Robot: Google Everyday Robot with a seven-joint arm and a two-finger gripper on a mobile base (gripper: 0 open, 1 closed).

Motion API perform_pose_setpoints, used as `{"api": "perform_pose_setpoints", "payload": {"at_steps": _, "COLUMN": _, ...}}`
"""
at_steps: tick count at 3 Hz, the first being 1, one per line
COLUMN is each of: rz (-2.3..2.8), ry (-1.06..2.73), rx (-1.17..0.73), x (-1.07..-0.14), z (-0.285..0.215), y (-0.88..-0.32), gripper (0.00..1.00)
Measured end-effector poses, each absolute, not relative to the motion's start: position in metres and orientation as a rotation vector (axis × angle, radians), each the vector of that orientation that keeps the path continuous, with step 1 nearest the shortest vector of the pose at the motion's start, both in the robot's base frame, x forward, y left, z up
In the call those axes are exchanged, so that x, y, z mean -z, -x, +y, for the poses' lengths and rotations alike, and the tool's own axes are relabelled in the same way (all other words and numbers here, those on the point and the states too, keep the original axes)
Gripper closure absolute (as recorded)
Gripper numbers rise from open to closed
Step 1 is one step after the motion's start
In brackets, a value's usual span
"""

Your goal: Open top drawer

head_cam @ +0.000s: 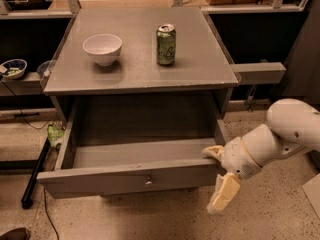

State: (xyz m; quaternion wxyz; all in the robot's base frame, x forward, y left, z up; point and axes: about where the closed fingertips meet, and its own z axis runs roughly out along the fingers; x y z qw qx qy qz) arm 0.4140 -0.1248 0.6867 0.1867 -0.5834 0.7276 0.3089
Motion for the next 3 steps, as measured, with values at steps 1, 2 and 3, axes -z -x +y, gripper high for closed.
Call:
{"api": "perform_pose_setpoints", "payload": {"at_steps": 1, "rz": 2.045, "ry": 1.654, "rx": -0.898, "x": -0.6919, "z": -0.1278, "y": -0.4043, "gripper": 0.00}}
{"api": "perform_pose_setpoints", "payload": {"at_steps": 2, "rz": 2.032, "ry": 1.659, "rx": -0.927, "x": -0.6960, "z": -0.1282, "y": -0.3991, "gripper": 0.00}}
{"api": "perform_pose_setpoints", "payload": {"at_steps": 3, "rz": 2.011, "ry": 1.673, "rx": -0.947, "x": -0.7002, "z": -0.1266, "y": -0.3970, "gripper": 0.00}}
